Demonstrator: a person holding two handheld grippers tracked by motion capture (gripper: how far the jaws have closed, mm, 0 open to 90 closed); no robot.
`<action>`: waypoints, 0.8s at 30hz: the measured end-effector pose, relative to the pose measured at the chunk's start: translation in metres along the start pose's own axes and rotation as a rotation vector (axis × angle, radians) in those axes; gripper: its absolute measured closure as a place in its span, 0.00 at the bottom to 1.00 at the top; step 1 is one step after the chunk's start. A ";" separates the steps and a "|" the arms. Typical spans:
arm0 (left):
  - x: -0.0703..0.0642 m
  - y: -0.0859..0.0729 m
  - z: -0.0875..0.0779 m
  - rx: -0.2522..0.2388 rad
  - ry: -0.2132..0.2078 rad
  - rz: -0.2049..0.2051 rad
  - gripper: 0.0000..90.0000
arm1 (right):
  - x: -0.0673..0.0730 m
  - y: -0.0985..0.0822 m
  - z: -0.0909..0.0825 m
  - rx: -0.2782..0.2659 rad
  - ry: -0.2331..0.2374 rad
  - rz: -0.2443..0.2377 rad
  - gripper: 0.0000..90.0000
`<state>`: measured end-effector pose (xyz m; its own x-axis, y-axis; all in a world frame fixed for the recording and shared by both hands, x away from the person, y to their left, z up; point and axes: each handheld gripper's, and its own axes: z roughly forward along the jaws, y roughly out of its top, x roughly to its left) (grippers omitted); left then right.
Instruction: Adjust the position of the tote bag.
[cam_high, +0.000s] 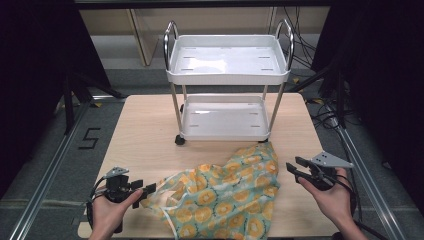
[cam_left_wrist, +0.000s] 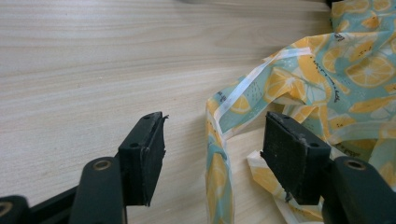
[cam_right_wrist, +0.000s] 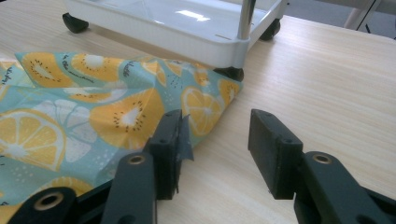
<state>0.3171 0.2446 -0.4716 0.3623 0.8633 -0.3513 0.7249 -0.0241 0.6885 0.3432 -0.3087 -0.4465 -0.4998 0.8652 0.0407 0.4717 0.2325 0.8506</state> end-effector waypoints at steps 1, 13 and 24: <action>-0.001 0.000 0.000 0.007 -0.005 -0.003 0.42 | 0.000 0.000 0.000 0.001 0.000 -0.002 0.61; -0.005 -0.008 0.018 0.221 0.018 0.103 0.40 | 0.001 0.000 0.001 0.013 0.002 -0.015 0.59; -0.014 -0.008 0.028 0.329 0.013 0.229 0.72 | 0.000 0.001 0.002 0.006 0.008 -0.048 0.59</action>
<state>0.3229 0.2191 -0.4896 0.5309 0.8229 -0.2027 0.7756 -0.3754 0.5075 0.3454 -0.3069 -0.4466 -0.5279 0.8493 0.0043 0.4512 0.2761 0.8486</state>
